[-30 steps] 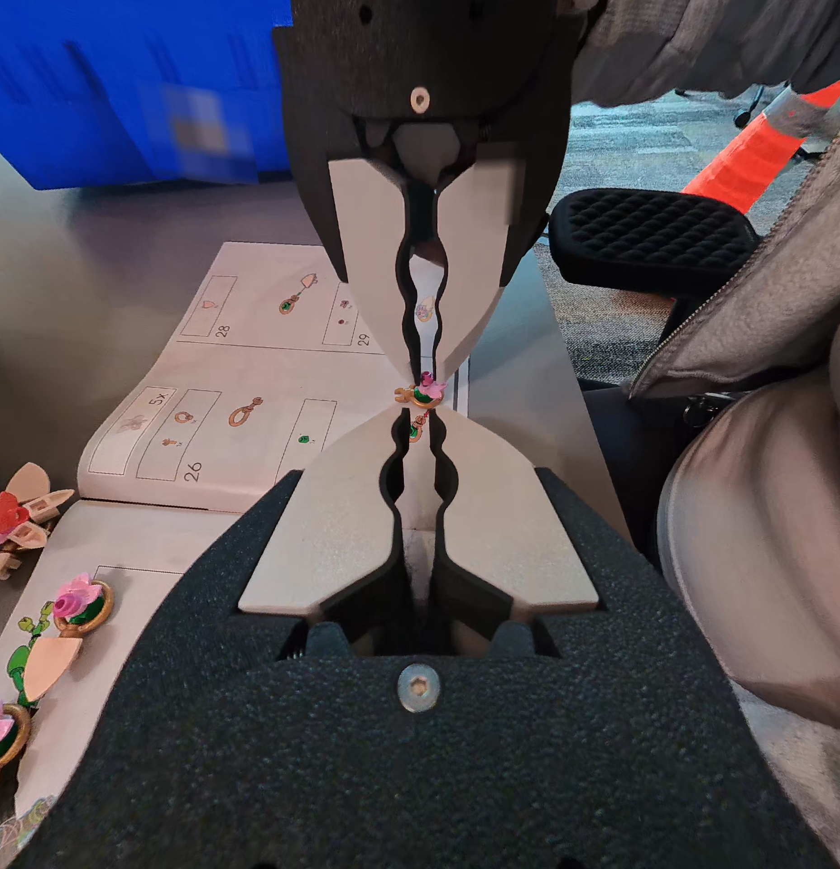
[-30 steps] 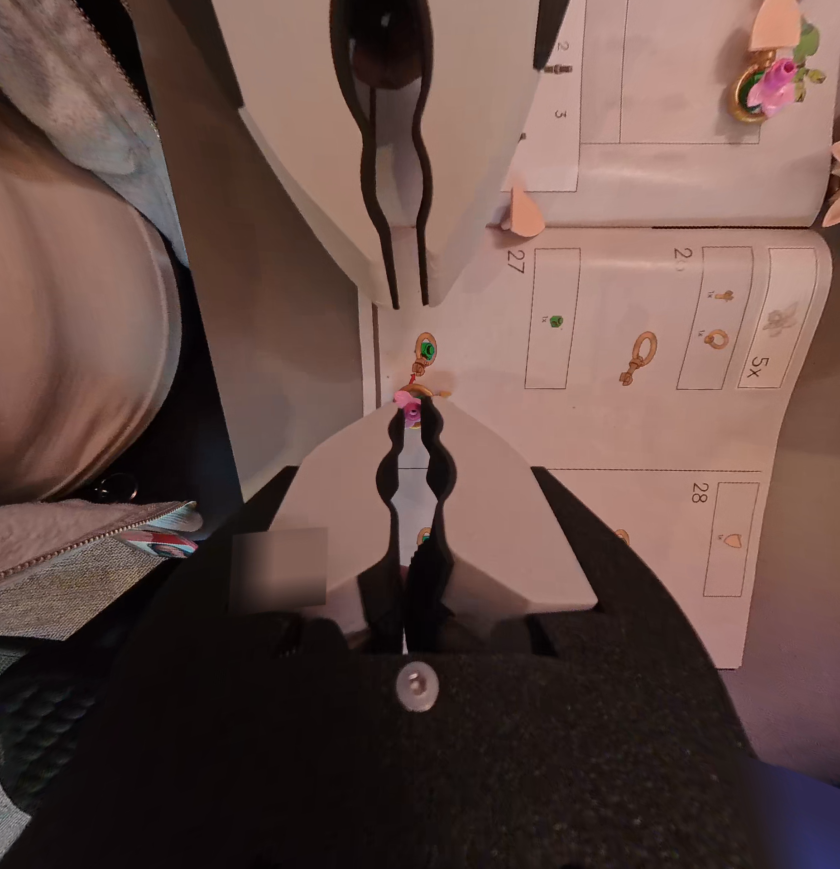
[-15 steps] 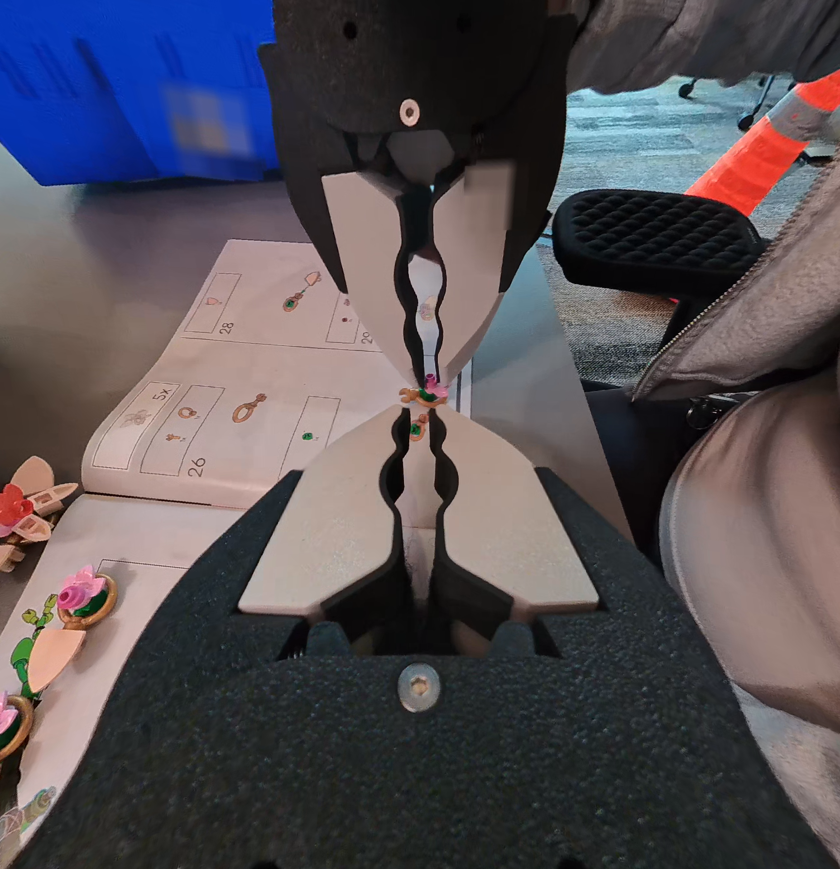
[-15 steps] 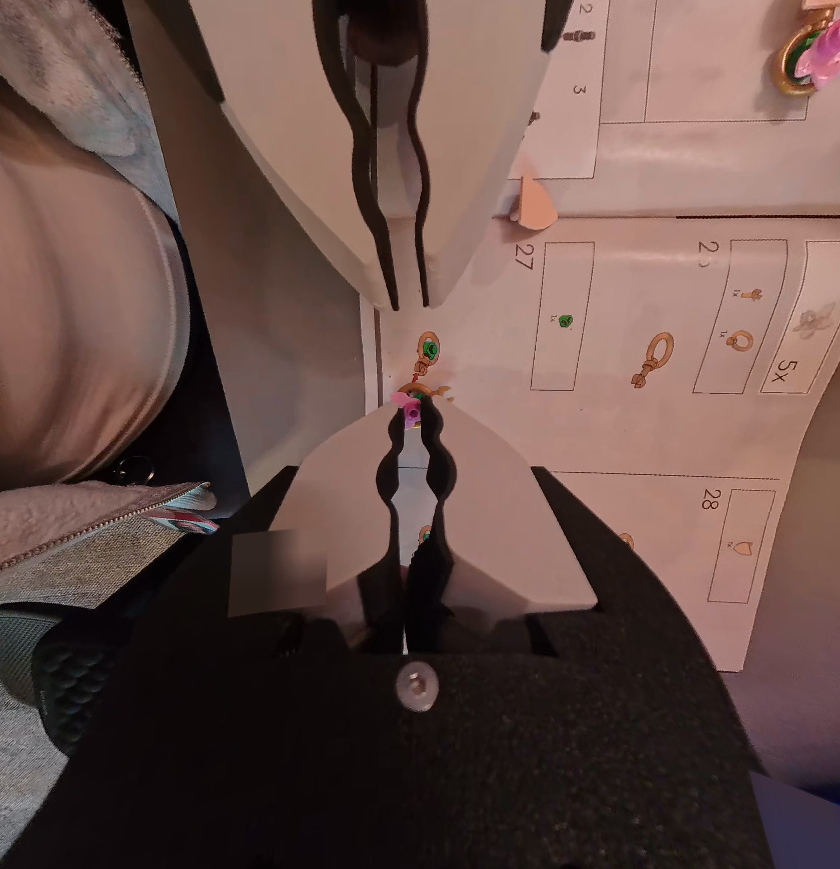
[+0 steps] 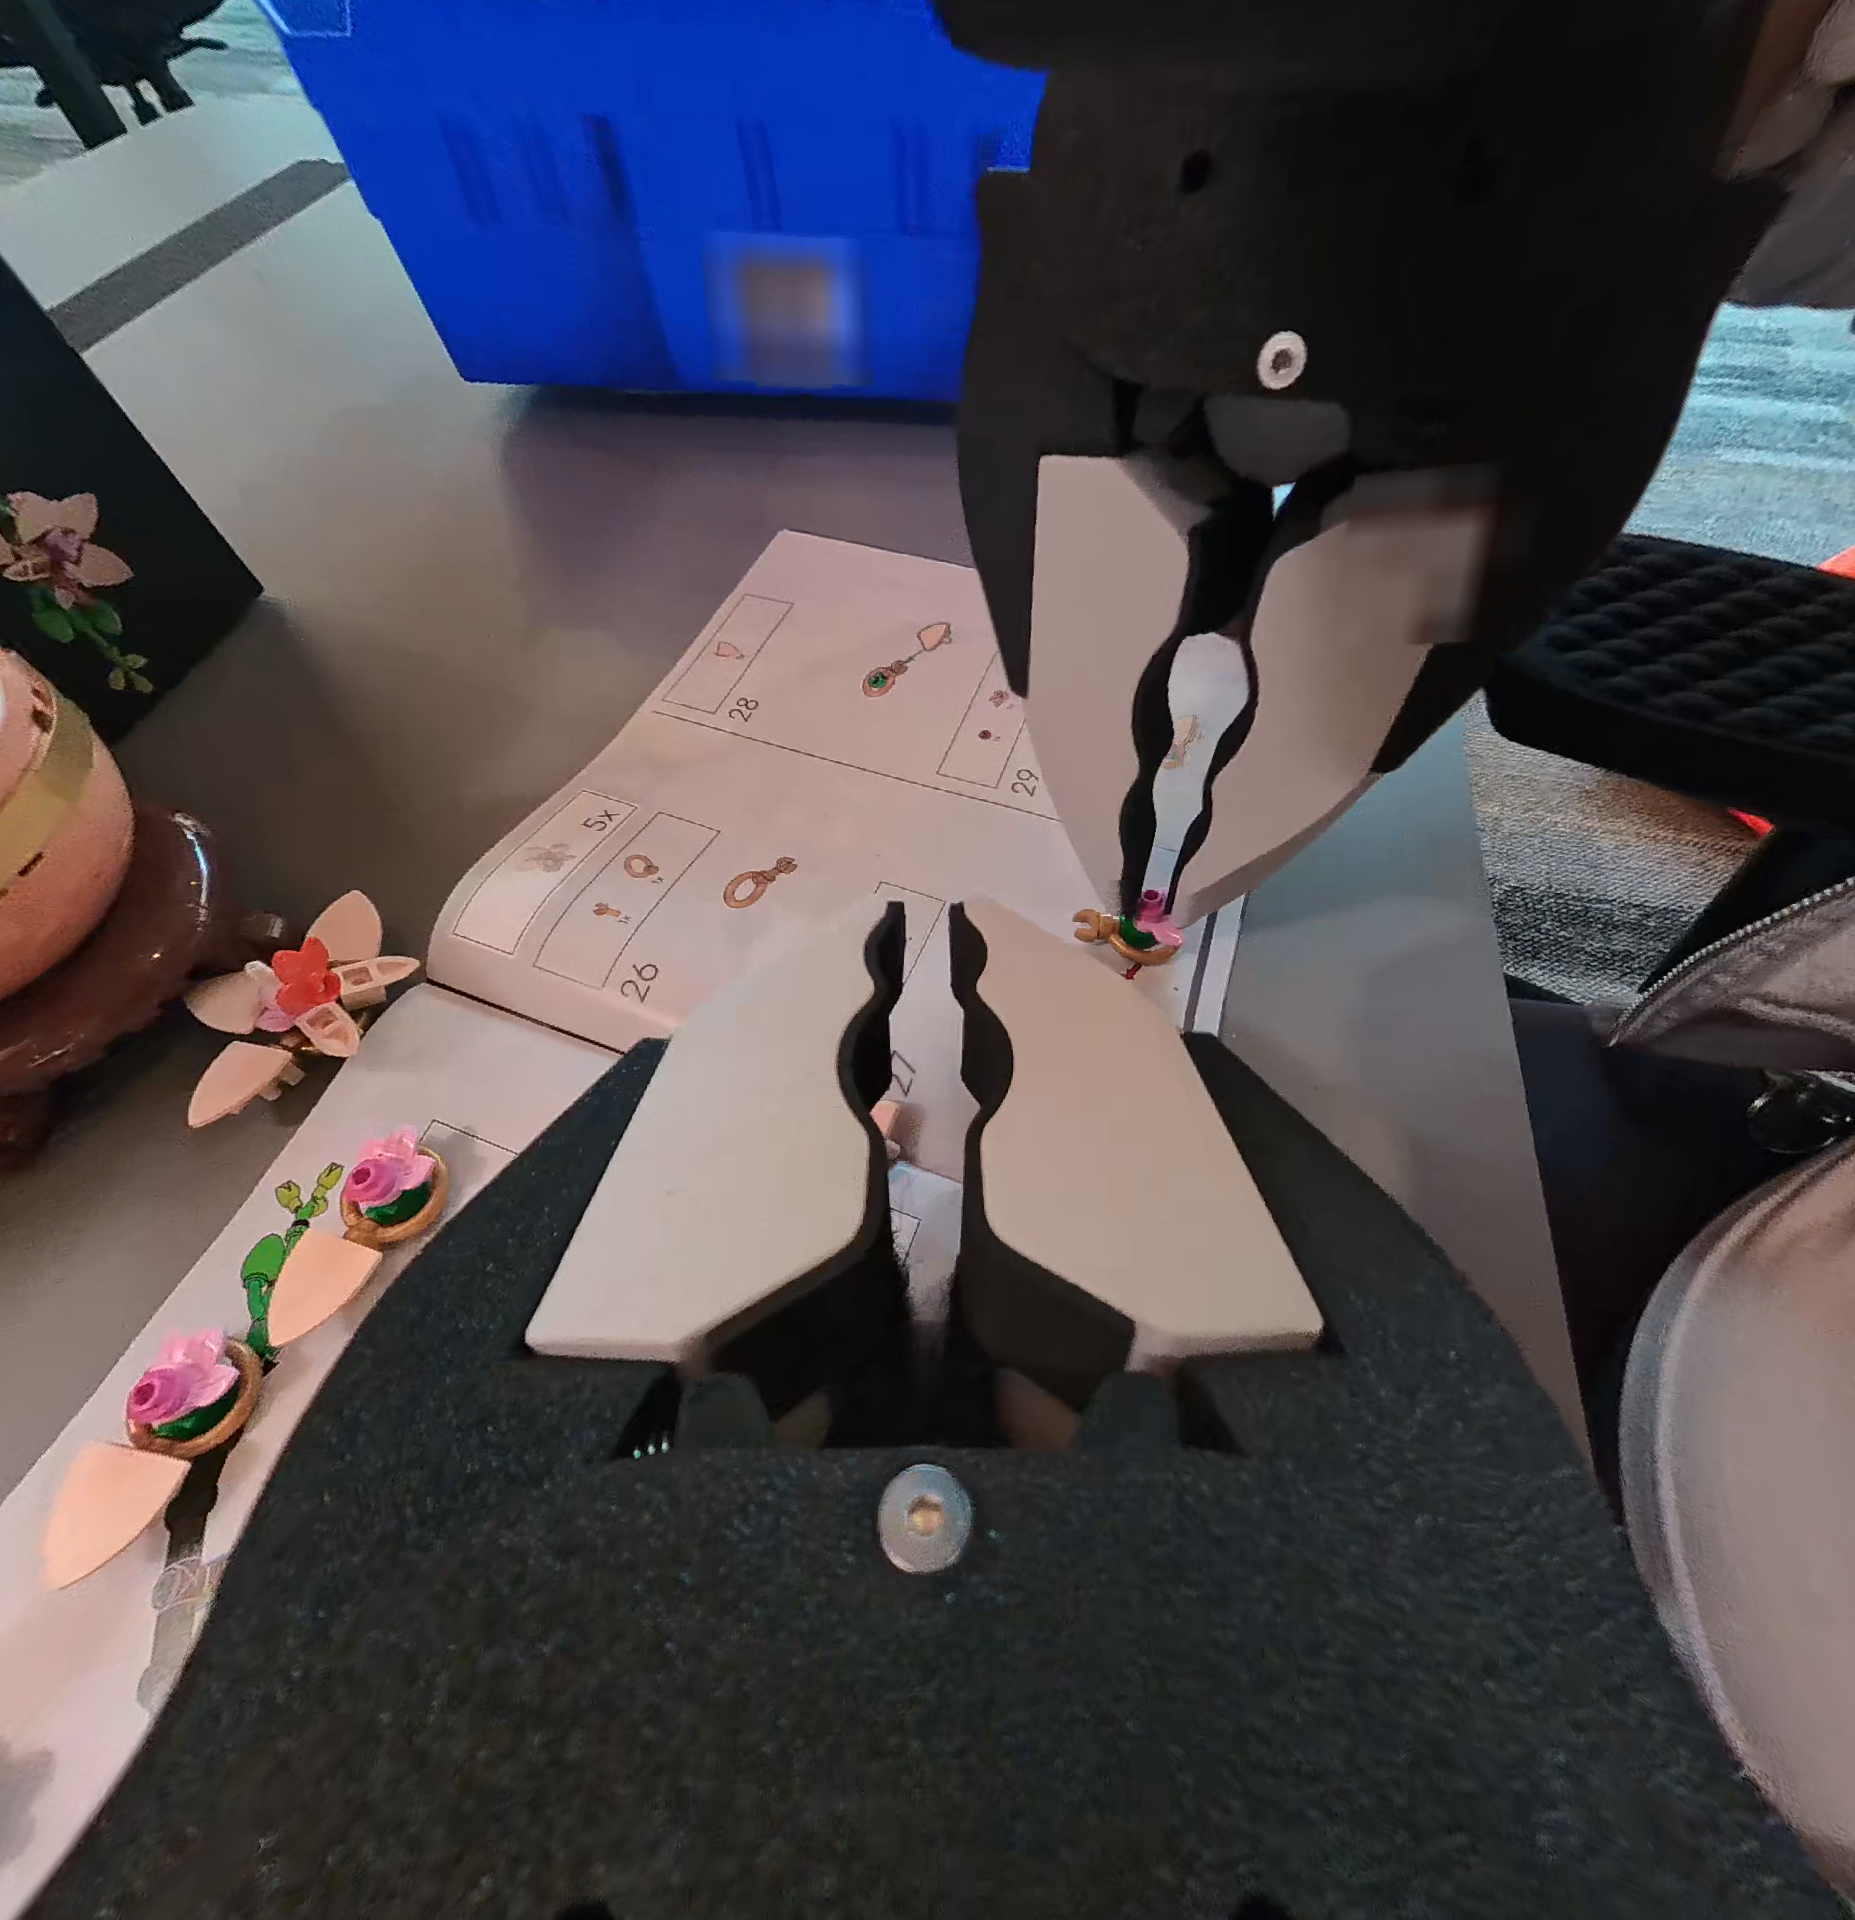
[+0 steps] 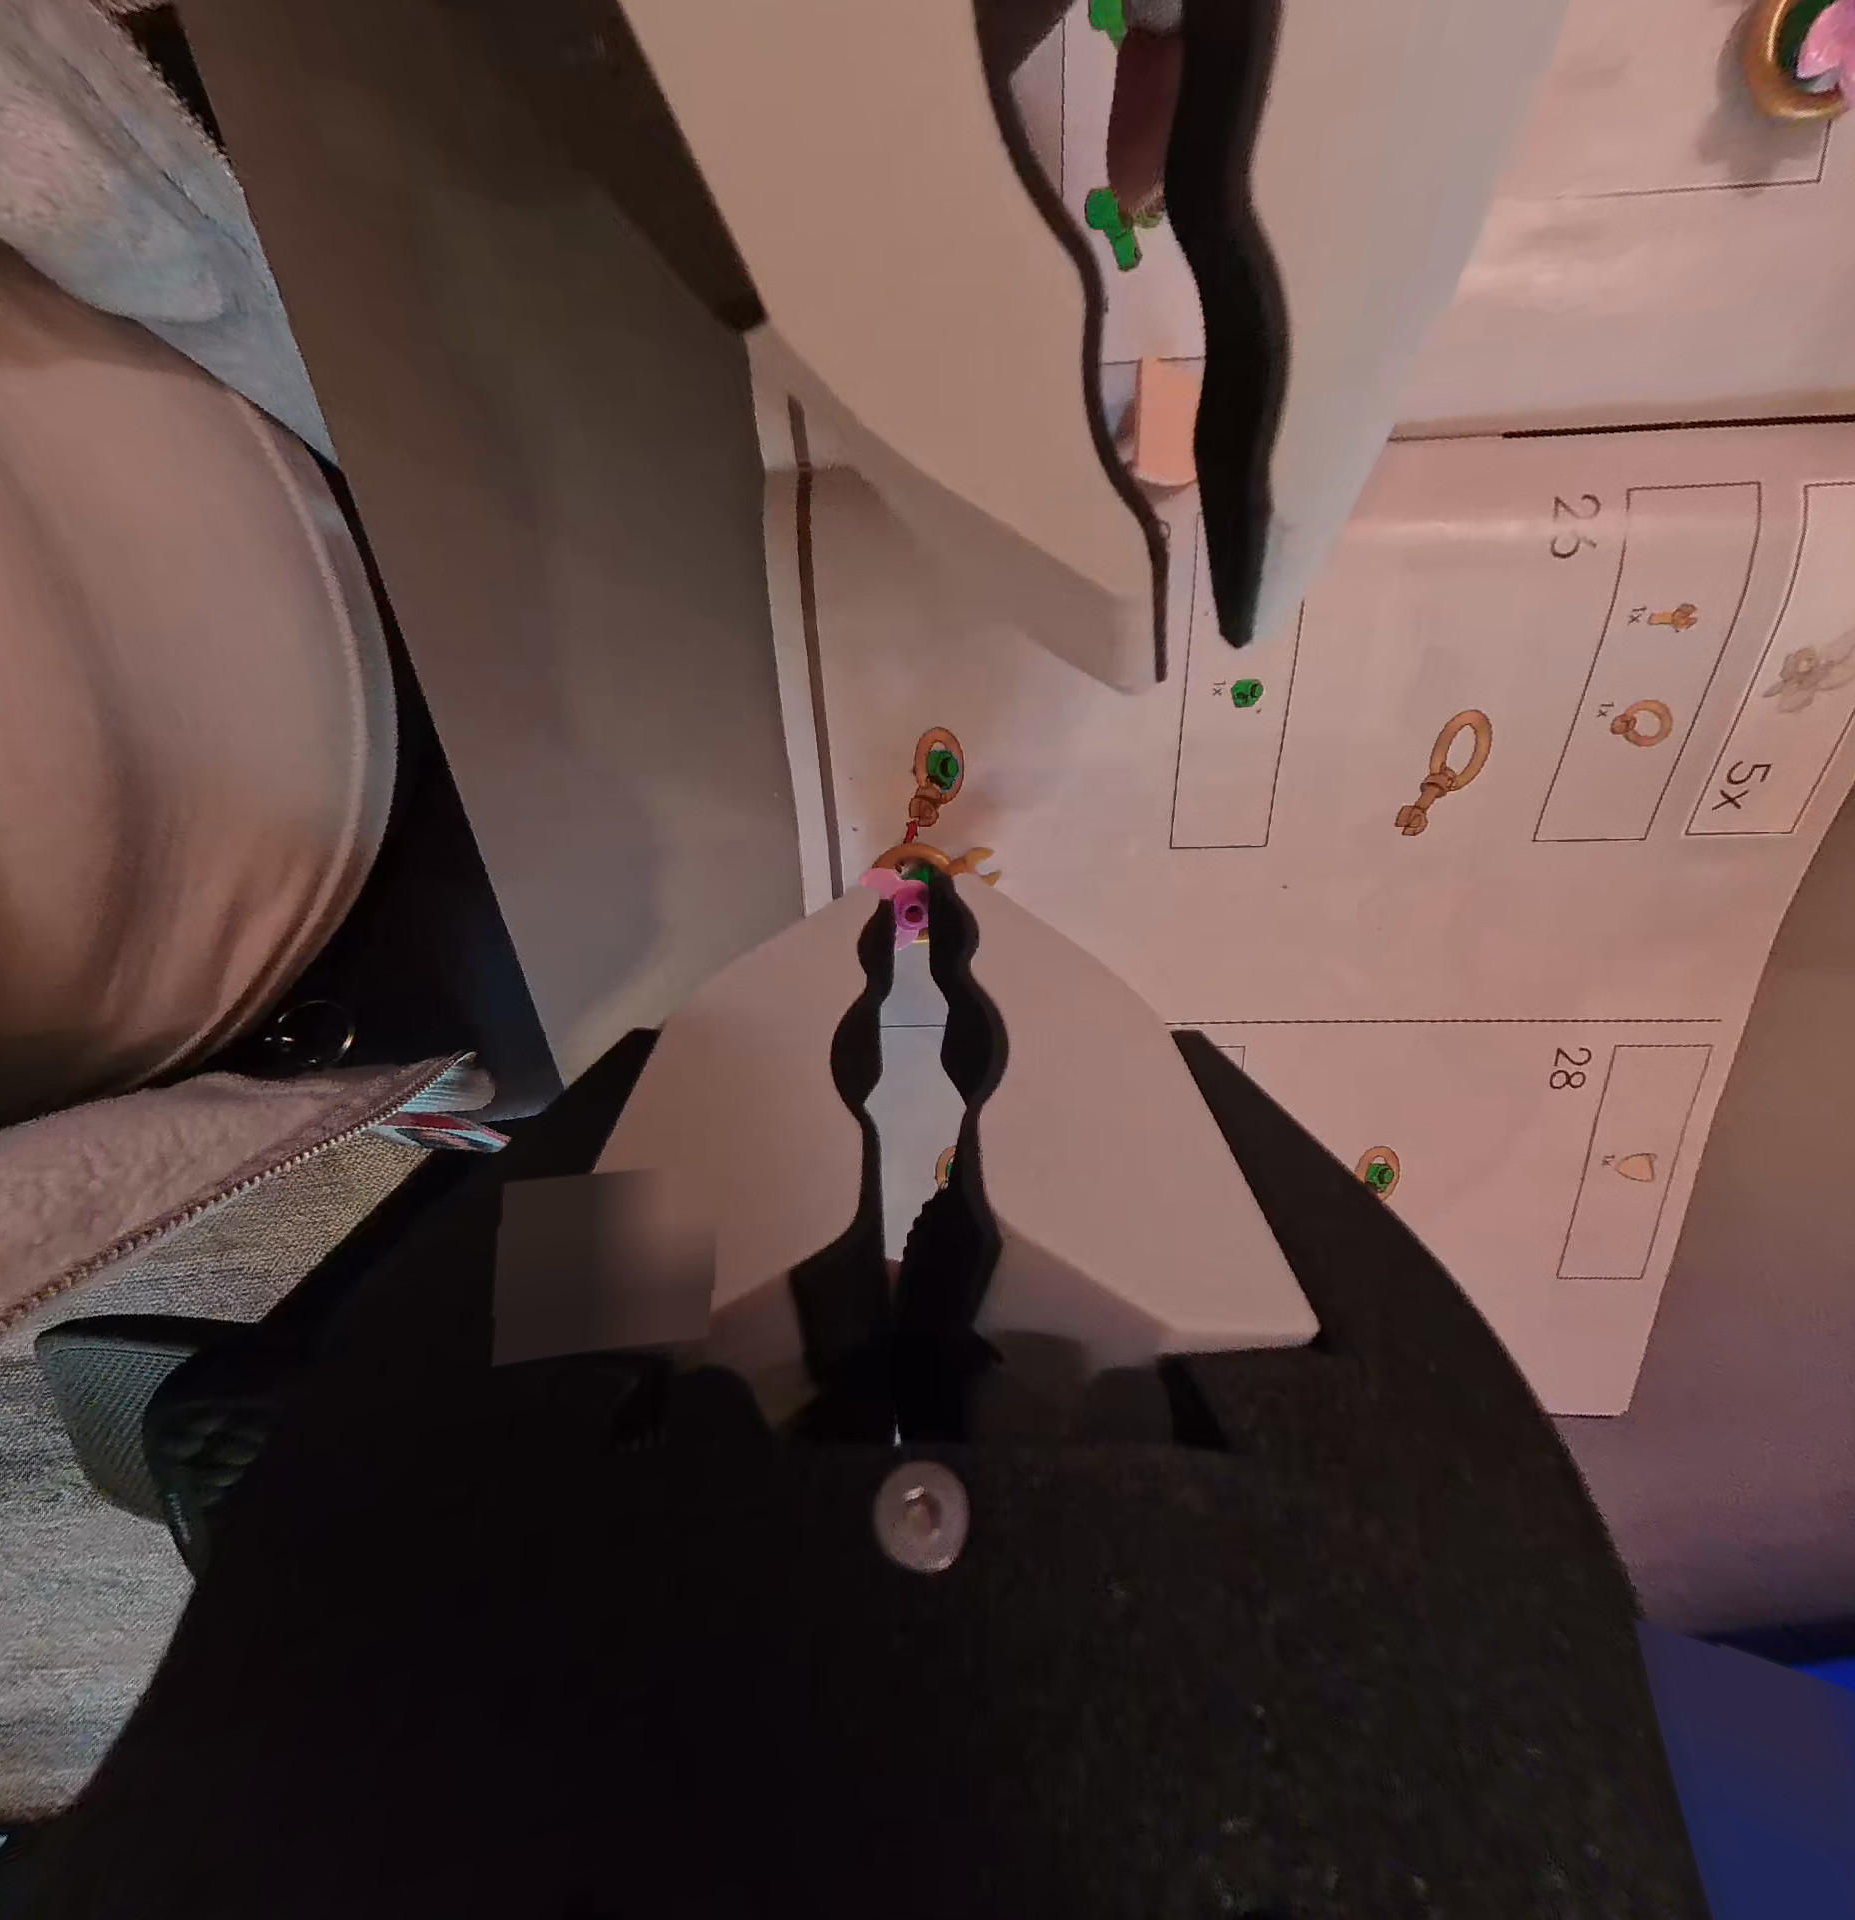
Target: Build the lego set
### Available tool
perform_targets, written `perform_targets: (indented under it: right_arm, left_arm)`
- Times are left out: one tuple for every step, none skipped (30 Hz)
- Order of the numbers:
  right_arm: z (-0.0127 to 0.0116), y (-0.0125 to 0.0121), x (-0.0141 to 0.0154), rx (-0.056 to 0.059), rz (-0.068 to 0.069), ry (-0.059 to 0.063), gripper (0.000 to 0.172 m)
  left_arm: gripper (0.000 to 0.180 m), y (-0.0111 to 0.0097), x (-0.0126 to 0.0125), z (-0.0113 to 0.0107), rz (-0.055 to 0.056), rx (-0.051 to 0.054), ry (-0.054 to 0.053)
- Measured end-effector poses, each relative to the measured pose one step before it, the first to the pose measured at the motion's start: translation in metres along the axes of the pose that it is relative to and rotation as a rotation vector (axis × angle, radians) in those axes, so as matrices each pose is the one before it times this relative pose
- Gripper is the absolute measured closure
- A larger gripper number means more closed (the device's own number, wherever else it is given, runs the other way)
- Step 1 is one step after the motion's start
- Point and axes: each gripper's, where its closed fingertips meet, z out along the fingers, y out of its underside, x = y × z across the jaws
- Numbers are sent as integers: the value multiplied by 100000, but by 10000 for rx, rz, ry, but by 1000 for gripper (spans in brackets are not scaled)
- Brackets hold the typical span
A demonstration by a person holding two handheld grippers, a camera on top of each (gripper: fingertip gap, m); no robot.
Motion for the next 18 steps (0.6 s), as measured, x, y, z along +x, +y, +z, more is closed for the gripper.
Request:
perform_targets:
  right_arm:
    - [-5, 13, 1, -70, 39, 59, 166]
    - [0, 5, -8, -58, 45, 42, 166]
    - [6, 4, -7, -41, 23, 30, 166]
    - [2, -1, 5, -21, 29, 18, 166]
    - [2, 3, 1, -15, 35, -4, 166]
    - [14, 8, 2, 0, 43, -24, 166]
    - [4, -4, -2, -2, 68, -33, 166]
    - [4, 16, 0, 3, 23, -24, 166]
    - [-1, -3, 6, 3, 2, -19, 166]
    - [-7, -19, 5, -1, -17, -10, 166]
    - [-12, -15, -7, 2, -64, -1, 166]
    - [-9, -2, -10, 23, -69, -26, 166]
    - [2, -2, -6, 48, 6, -63, 166]
    - [-11, 27, -14, 49, 42, -89, 166]
    - [-15, 46, 17, 31, 44, -74, 166]
    - [-27, 44, 4, 19, 41, -57, 165]
    - [2, 12, 5, 30, 17, -28, 165]
    - [-7, 9, 0, 15, -15, -6, 165]
  left_arm:
    - [172, 26, -16, -13, -31, -9, 25]
    - [172, 40, 6, -12, -1, -12, 15]
    - [172, 2, 17, -2, 16, -2, 0]
    - [172, 13, 23, 6, 26, -6, 4]
    - [172, 32, 33, 5, 24, -25, 11]
    - [172, 50, 11, 5, 9, -20, 8]
    - [173, 0, -3, 0, -5, 0, 6]
    - [173, -8, 0, -23, -8, 9, 7]
    - [173, -11, -16, -17, -8, 9, 0]
    - [173, 22, -25, -35, 0, -4, -2]
    - [173, 31, -42, -35, 10, -14, -16]
    - [173, 27, -71, -42, 10, -6, -27]
    - [173, 17, -39, -32, 1, -1, -12]
    - [173, 14, -30, -25, -10, -1, 4]
    - [173, 13, 2, -2, -9, -1, 13]
    - [173, 5, 6, -2, -3, -4, 14]
    - [173, 16, 2, 10, -1, -10, 12]
    - [173, 16, 0, 10, -3, -10, 9]
